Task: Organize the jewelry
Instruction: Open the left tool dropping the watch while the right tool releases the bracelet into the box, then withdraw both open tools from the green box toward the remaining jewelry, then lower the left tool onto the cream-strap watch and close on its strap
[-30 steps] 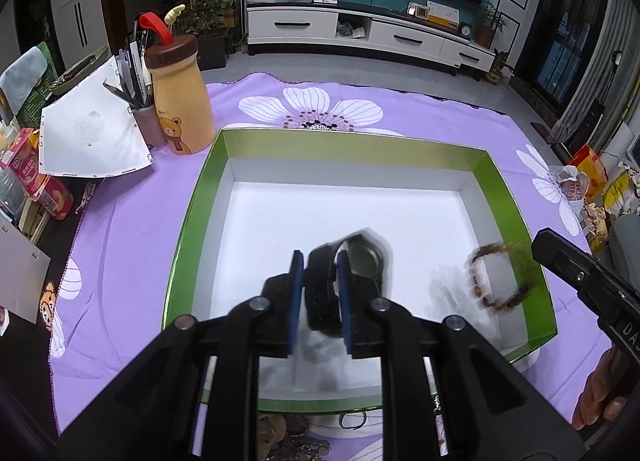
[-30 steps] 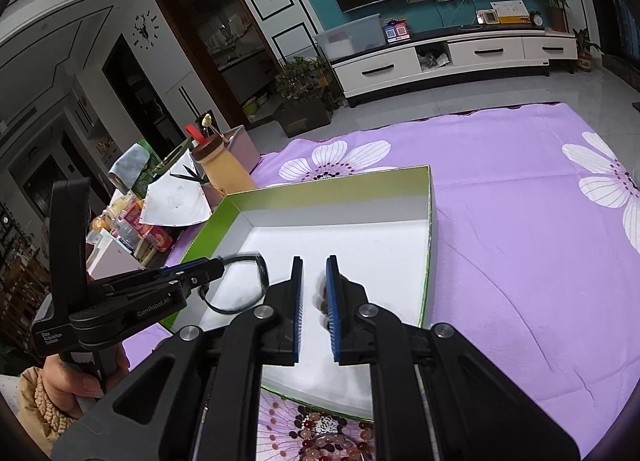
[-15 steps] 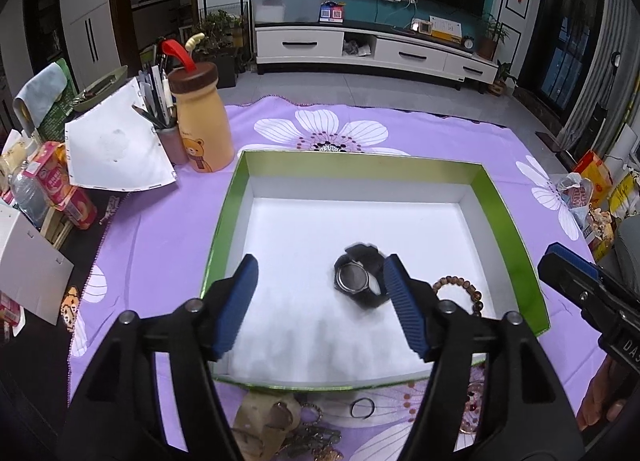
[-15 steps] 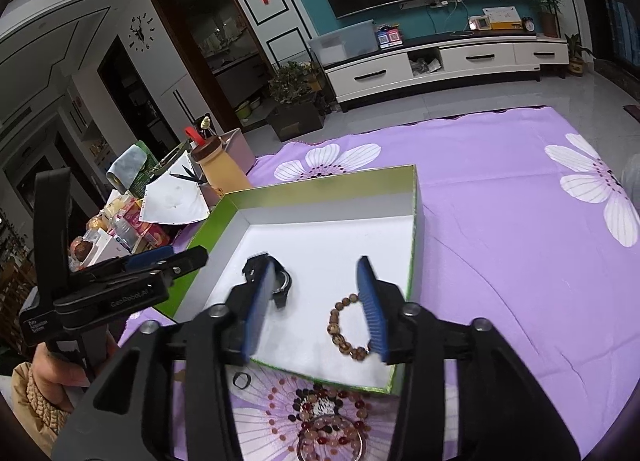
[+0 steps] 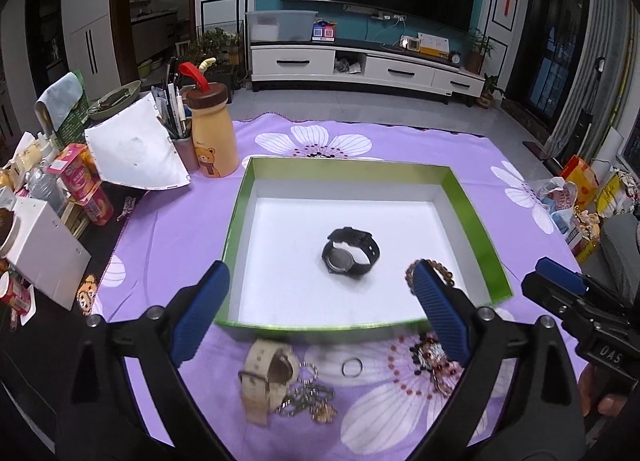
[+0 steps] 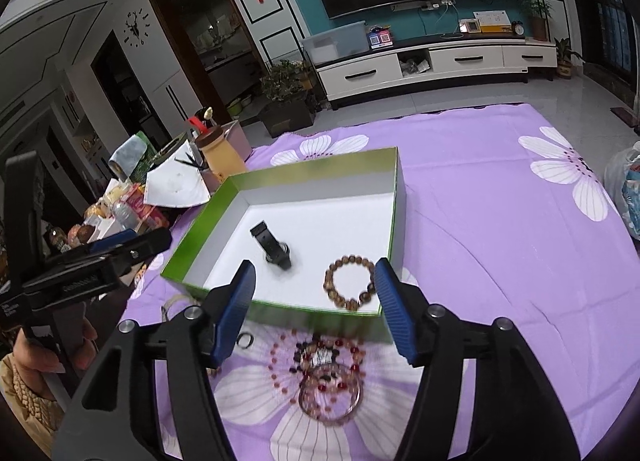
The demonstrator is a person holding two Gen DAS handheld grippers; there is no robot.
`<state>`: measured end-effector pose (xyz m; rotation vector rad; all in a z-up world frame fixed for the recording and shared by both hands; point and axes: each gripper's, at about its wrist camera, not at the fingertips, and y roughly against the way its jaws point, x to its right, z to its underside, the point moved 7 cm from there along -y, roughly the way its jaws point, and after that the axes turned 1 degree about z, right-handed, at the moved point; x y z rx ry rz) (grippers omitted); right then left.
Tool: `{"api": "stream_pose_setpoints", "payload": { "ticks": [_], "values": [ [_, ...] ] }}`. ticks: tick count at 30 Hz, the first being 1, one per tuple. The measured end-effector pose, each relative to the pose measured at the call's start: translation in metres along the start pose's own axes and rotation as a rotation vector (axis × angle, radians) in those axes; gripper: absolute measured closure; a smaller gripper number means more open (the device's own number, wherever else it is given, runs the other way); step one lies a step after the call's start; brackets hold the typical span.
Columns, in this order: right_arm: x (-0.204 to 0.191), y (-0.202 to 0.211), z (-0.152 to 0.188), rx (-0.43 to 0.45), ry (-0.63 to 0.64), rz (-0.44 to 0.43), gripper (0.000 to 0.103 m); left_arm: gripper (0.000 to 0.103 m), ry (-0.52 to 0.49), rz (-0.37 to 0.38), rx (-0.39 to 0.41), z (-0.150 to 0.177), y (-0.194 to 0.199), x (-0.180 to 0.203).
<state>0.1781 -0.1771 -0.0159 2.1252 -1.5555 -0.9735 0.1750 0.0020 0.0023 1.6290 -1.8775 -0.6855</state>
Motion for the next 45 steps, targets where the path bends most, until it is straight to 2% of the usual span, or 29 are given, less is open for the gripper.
{"api": "stream_pose_setpoints", "payload": {
  "ticks": [12, 25, 36, 45],
  "values": [
    [-0.012, 0.032, 0.031, -0.007, 0.047, 0.060, 0.030, 0.002, 0.022, 0.011, 0.012, 0.035, 0.044, -0.008],
    [-0.002, 0.052, 0.054, -0.016, -0.002, 0.063, 0.030, 0.002, 0.192, -0.029, 0.008, 0.075, 0.073, -0.077],
    [-0.015, 0.035, 0.089, -0.092, 0.031, 0.023, 0.030, 0.002, 0.236, 0.002, -0.074, 0.121, 0.048, -0.087],
    [-0.025, 0.019, 0.115, -0.150, 0.081, -0.014, 0.030, 0.002, 0.207, 0.033, -0.104, 0.126, 0.016, -0.075]
  ]
}}
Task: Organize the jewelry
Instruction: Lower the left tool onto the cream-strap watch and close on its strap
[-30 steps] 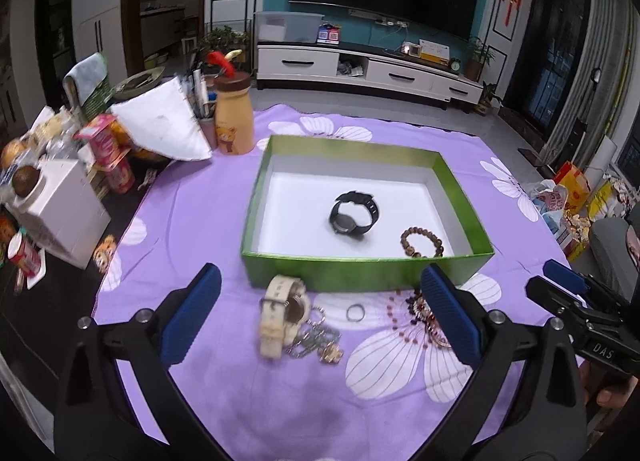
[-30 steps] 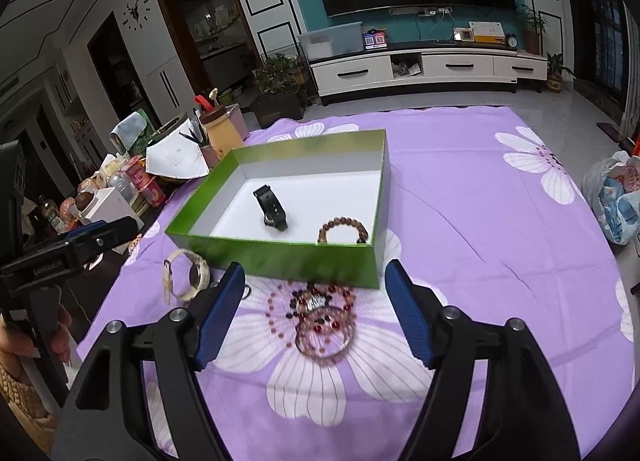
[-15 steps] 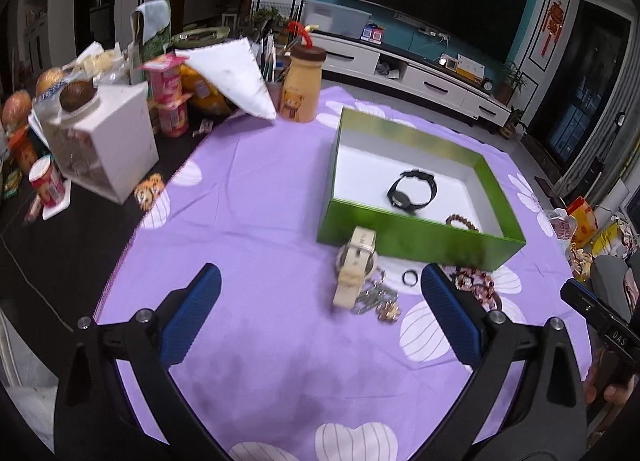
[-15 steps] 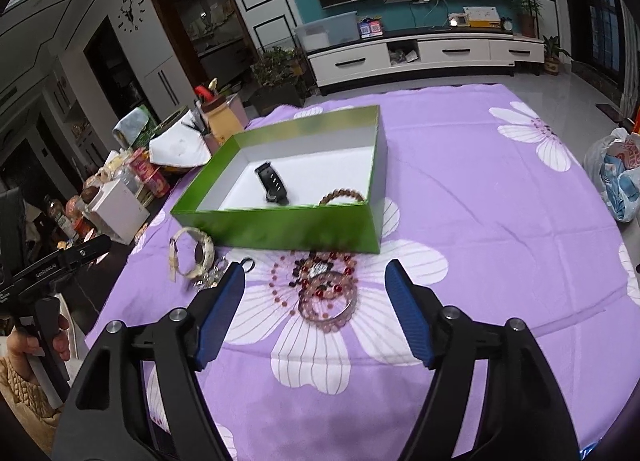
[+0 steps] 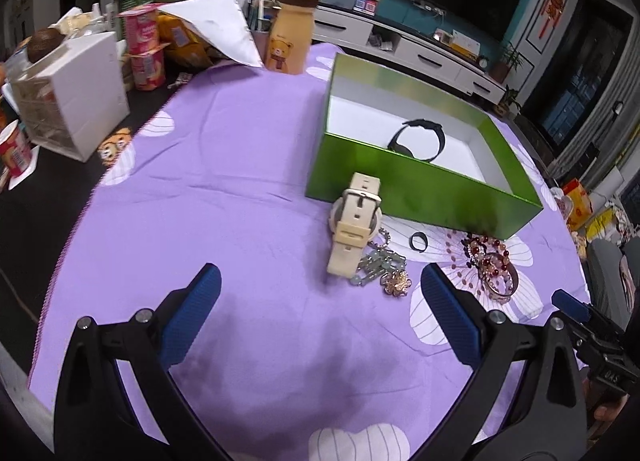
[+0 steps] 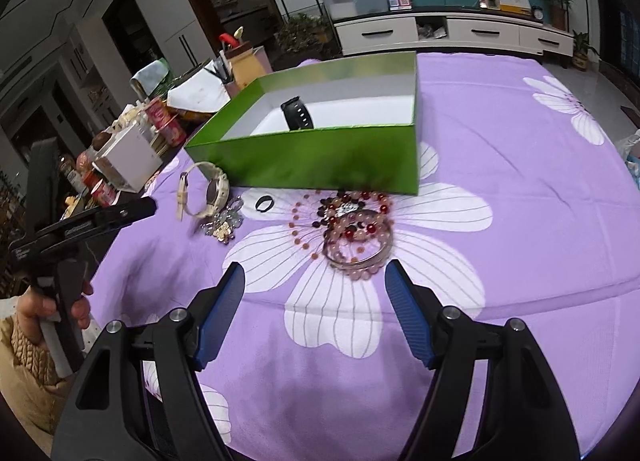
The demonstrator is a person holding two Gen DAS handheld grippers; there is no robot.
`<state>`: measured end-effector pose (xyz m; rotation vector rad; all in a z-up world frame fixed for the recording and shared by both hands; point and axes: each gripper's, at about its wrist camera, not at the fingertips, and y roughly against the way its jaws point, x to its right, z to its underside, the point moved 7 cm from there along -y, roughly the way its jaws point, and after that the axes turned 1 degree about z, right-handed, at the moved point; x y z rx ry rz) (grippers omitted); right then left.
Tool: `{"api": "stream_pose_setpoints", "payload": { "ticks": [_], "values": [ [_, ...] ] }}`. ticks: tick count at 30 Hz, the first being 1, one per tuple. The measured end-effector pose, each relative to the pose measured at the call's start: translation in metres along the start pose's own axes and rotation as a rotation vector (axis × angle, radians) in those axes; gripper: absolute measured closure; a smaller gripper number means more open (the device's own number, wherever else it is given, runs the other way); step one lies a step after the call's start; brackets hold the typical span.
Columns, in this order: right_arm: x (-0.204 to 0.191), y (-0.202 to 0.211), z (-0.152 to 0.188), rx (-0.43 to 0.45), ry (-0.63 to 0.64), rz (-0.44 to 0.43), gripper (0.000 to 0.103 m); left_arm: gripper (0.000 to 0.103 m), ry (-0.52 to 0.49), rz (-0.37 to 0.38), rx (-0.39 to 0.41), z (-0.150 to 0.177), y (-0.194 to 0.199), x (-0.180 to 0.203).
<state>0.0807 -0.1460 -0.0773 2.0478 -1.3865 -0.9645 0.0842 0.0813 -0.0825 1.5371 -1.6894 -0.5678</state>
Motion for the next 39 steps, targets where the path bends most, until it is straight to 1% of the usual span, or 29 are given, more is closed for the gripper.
{"api": "stream_pose_setpoints", "payload": {
  "ticks": [3, 4, 5, 7, 8, 9, 11, 12, 14, 15, 19, 23, 26, 27, 29, 30, 33, 35, 37, 39],
  "values": [
    [-0.005, -0.006, 0.001, -0.011, 0.013, -0.008, 0.030, 0.005, -0.018, 0.003, -0.002, -0.003, -0.010, 0.004],
    [-0.006, -0.007, 0.002, -0.014, 0.017, -0.009, 0.030, 0.010, -0.025, 0.007, -0.004, -0.004, -0.013, 0.006],
    [-0.007, -0.009, 0.002, -0.018, 0.022, -0.010, 0.030, 0.018, -0.031, 0.014, -0.006, -0.006, -0.016, 0.008],
    [-0.010, -0.014, 0.003, -0.031, 0.028, -0.012, 0.030, 0.028, -0.035, 0.026, -0.009, -0.008, -0.021, 0.010],
    [-0.011, -0.016, 0.003, -0.035, 0.030, -0.014, 0.030, 0.036, -0.038, 0.030, -0.013, -0.010, -0.024, 0.011],
    [-0.012, -0.018, 0.004, -0.040, 0.034, -0.016, 0.030, 0.041, -0.041, 0.030, -0.015, -0.010, -0.026, 0.011],
    [-0.016, -0.022, 0.005, -0.052, 0.044, -0.018, 0.030, 0.061, -0.051, 0.034, -0.018, -0.012, -0.031, 0.013],
    [-0.017, -0.025, 0.005, -0.058, 0.047, -0.020, 0.030, 0.065, -0.053, 0.036, -0.022, -0.013, -0.033, 0.013],
    [-0.021, -0.030, 0.004, -0.066, 0.054, -0.024, 0.030, 0.078, -0.050, 0.049, -0.028, -0.013, -0.037, 0.012],
    [-0.023, -0.032, 0.004, -0.071, 0.059, -0.024, 0.030, 0.080, -0.049, 0.054, -0.028, -0.013, -0.038, 0.011],
    [-0.030, -0.042, 0.003, -0.089, 0.078, -0.030, 0.030, 0.080, -0.032, 0.061, -0.007, -0.015, -0.032, 0.006],
    [-0.048, -0.056, -0.002, -0.108, 0.121, -0.048, 0.030, 0.081, 0.017, 0.076, 0.031, -0.021, -0.012, -0.006],
    [-0.064, -0.068, -0.002, -0.125, 0.165, -0.073, 0.031, 0.081, 0.033, 0.081, 0.062, -0.024, 0.003, -0.013],
    [-0.071, -0.075, -0.002, -0.134, 0.185, -0.082, 0.033, 0.081, 0.035, 0.081, 0.066, -0.025, 0.006, -0.015],
    [-0.079, -0.084, -0.001, -0.146, 0.214, -0.086, 0.041, 0.082, 0.041, 0.085, 0.073, -0.026, 0.012, -0.017],
    [-0.082, -0.090, -0.002, -0.153, 0.224, -0.088, 0.043, 0.082, 0.039, 0.071, 0.079, -0.026, 0.015, -0.019],
    [-0.090, -0.102, -0.006, -0.158, 0.248, -0.081, 0.049, 0.082, 0.049, 0.083, 0.079, -0.023, 0.018, -0.024],
    [-0.095, -0.111, -0.010, -0.164, 0.275, -0.068, 0.055, 0.082, 0.048, 0.077, 0.075, -0.021, 0.018, -0.027],
    [-0.100, -0.117, -0.011, -0.168, 0.297, -0.065, 0.059, 0.082, 0.051, 0.081, 0.070, -0.020, 0.018, -0.029],
    [-0.105, -0.121, -0.012, -0.169, 0.315, -0.062, 0.060, 0.082, 0.051, 0.081, 0.068, -0.019, 0.018, -0.029]
  ]
}}
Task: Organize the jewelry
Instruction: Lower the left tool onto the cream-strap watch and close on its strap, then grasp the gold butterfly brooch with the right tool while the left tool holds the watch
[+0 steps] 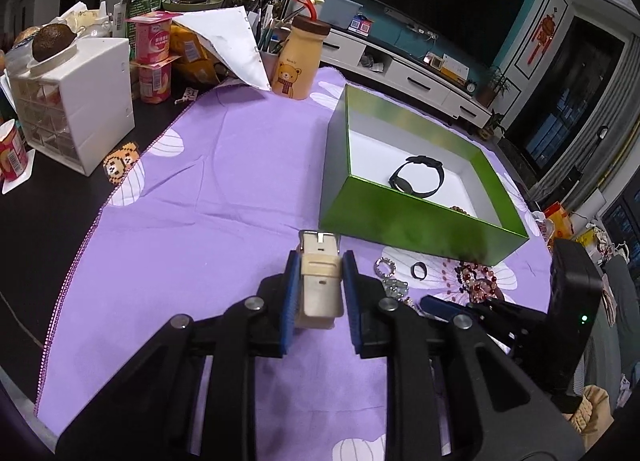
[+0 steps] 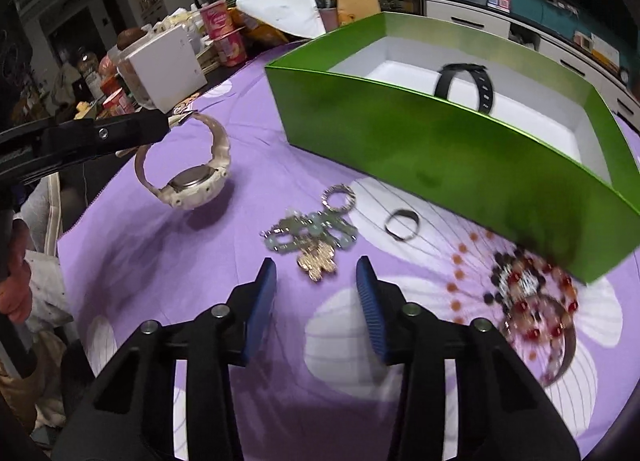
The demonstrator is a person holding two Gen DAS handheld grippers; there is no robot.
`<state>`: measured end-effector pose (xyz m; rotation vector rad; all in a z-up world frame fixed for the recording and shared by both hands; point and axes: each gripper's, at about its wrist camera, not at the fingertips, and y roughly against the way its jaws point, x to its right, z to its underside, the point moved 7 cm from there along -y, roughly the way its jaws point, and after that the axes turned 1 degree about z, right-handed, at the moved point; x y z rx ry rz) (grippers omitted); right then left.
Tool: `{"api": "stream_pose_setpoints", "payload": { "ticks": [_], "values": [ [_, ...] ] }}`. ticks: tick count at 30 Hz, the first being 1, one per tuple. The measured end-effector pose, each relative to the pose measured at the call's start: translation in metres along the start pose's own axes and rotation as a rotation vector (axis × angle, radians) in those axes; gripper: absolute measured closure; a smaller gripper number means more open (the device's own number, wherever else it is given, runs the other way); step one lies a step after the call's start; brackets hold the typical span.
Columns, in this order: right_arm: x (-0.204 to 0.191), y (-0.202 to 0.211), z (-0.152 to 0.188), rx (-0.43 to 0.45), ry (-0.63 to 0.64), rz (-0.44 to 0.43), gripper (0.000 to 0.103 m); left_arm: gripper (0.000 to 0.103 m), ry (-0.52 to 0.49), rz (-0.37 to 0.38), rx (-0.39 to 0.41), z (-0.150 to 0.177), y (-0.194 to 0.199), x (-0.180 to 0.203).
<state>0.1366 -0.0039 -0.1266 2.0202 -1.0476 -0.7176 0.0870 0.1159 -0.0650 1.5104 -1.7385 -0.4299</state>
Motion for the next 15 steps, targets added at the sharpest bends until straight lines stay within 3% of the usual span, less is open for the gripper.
{"api": "stream_pose_setpoints", "payload": {
  "ticks": [5, 15],
  "values": [
    [-0.004, -0.009, -0.004, -0.007, 0.033, 0.021, 0.080, 0.082, 0.002, 0.006, -0.003, 0.001, 0.002, 0.000],
    [0.007, 0.014, 0.005, 0.033, -0.027, -0.007, 0.083, 0.082, -0.008, 0.014, -0.008, 0.002, 0.003, 0.007]
  ]
}}
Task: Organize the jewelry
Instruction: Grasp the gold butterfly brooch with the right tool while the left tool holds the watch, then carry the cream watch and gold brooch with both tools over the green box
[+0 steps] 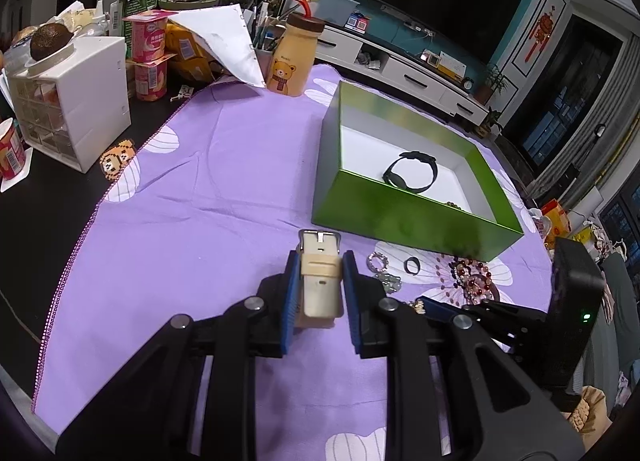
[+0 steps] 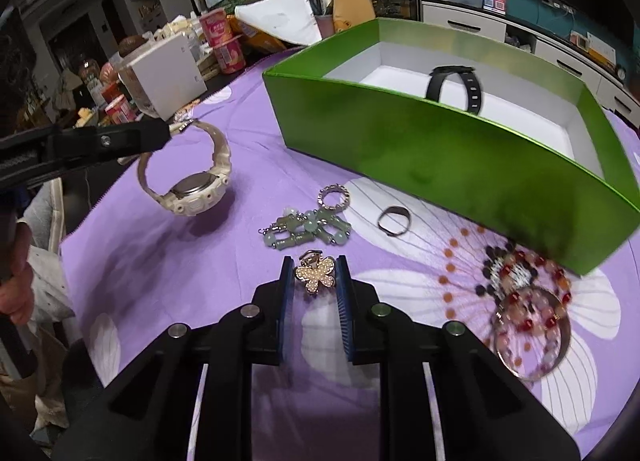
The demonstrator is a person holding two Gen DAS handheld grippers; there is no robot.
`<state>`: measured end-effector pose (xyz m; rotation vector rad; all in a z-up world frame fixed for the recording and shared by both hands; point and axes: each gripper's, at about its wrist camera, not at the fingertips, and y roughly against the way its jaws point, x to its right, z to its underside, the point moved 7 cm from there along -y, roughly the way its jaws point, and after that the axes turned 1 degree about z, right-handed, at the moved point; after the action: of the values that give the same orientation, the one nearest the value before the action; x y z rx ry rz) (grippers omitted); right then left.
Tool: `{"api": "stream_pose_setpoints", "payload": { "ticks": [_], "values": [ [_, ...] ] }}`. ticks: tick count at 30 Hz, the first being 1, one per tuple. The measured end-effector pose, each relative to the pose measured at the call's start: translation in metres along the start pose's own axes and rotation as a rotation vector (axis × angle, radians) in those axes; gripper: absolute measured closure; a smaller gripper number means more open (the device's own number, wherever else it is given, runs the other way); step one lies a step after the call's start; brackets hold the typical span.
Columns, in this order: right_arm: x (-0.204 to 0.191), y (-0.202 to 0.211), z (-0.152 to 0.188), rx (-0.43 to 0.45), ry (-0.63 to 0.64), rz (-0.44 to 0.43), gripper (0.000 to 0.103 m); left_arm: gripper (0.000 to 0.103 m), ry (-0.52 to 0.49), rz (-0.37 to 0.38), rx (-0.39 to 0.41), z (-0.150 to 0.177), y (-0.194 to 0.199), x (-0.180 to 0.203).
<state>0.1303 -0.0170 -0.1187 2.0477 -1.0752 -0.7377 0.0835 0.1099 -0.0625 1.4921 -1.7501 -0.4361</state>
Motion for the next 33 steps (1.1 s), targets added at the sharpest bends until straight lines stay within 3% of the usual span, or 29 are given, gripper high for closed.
{"api": "stream_pose_setpoints", "payload": {
  "ticks": [19, 33],
  "values": [
    [0.043, 0.106, -0.004, 0.222, -0.122, 0.049, 0.083, 0.082, -0.082, 0.030, 0.034, -0.008, 0.020, 0.047],
    [0.078, 0.166, -0.019, 0.369, -0.166, 0.097, 0.083, 0.082, -0.160, 0.013, 0.090, -0.037, 0.033, 0.081]
  ]
}}
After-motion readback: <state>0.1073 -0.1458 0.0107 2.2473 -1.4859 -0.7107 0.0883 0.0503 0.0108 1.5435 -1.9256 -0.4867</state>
